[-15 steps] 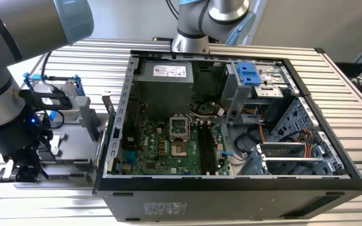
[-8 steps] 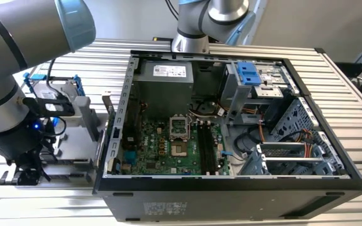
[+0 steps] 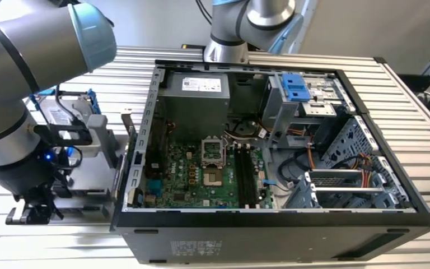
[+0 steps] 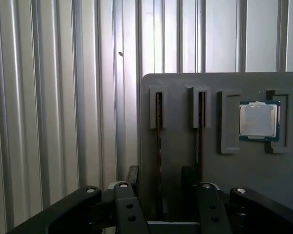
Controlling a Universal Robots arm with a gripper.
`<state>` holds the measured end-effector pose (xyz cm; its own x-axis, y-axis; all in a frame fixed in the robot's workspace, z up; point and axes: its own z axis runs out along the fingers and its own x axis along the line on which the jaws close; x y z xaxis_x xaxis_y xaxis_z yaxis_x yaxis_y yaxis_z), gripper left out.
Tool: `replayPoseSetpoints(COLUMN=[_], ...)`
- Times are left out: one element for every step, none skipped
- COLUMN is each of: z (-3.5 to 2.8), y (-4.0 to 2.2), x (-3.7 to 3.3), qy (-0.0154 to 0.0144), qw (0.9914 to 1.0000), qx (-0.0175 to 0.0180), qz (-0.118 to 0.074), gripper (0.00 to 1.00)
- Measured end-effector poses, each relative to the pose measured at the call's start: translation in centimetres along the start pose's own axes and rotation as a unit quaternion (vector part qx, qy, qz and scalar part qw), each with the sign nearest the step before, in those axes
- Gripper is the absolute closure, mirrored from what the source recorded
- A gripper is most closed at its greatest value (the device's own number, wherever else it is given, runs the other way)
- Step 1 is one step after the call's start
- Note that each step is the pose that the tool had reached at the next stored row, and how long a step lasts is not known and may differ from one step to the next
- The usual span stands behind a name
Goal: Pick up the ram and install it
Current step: 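Pick up the ram and move it above insertion slot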
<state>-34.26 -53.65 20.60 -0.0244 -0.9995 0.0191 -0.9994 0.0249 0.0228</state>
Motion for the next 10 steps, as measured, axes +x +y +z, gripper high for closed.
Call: replayPoseSetpoints(z=[0.18,0.35,0.51,0.66,0.78,0.89,0.98,1.05,1.06,1.08], y=[-0.01,-0.02,-0.03,-0.04,-0.05,-0.05,-0.06,-0.07,-0.06,-0.07], x=[-0.01,-0.03,-0.04,-0.05,-0.06,-0.07,-0.07,-0.07,-0.07,-0.10], qy=[0.0001,0.0001,0.0001,0.0001,0.0001,0.0001,0.0002,0.0002,0.0003,0.0002], qw=[1.00000,1.00000,1.00000,1.00000,1.00000,1.00000,1.00000,1.00000,1.00000,1.00000], qx=[0.0000,0.0000,0.0001,0.0000,0.0001,0.0001,0.0000,0.0000,0.0000,0.0000], qz=[0.000,0.000,0.000,0.000,0.000,0.000,0.000,-0.001,-0.001,-0.001], gripper=[0.00,0.00,0.00,0.00,0.00,0.00,0.00,0.00,0.00,0.00])
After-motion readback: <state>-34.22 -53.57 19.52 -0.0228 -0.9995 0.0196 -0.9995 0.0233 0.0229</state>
